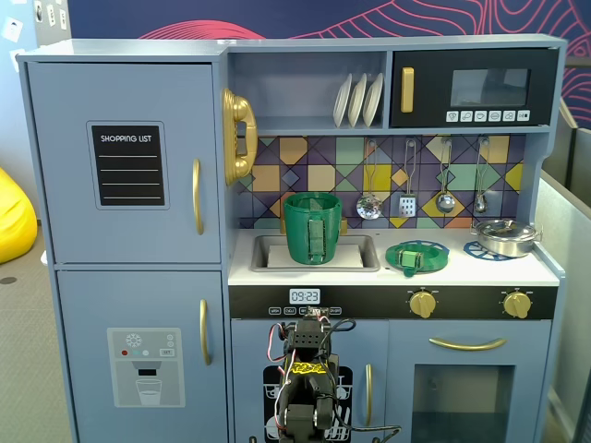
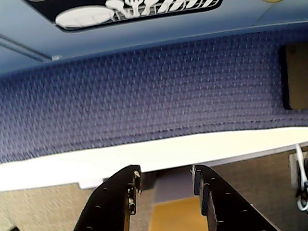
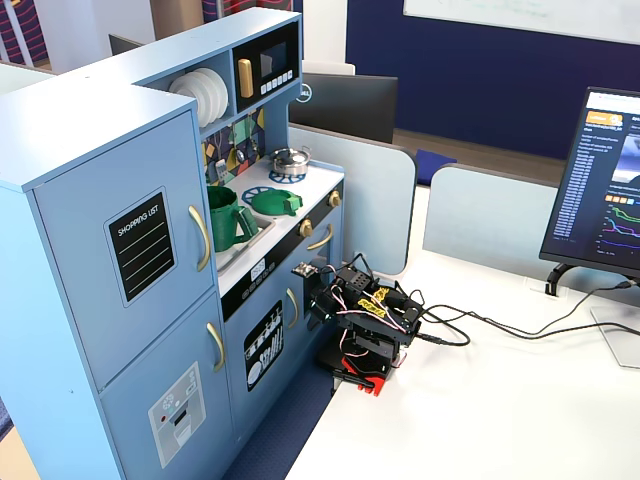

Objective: Take off the lid from the green recipient and place it on the counter

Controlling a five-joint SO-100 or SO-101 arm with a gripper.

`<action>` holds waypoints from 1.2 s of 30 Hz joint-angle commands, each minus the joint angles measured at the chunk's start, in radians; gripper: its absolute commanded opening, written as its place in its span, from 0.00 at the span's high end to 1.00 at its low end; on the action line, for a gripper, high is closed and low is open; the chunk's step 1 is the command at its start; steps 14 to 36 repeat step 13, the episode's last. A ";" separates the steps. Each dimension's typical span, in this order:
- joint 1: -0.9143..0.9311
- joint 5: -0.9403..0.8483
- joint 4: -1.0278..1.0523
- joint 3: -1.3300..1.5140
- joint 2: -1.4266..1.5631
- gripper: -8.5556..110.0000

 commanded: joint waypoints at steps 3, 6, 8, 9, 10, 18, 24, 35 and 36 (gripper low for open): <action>-0.009 0.052 0.172 0.014 -0.006 0.89; -0.009 0.052 0.172 0.014 -0.006 0.89; -0.008 0.051 0.172 0.014 -0.006 0.89; -0.005 0.051 0.172 0.014 -0.006 0.89; -0.002 0.051 0.172 0.014 -0.006 0.89; -0.002 0.051 0.172 0.014 -0.006 0.89; -0.002 0.051 0.172 0.014 -0.006 0.89; -0.002 0.051 0.172 0.014 -0.006 0.89; -0.002 0.051 0.172 0.014 -0.006 0.89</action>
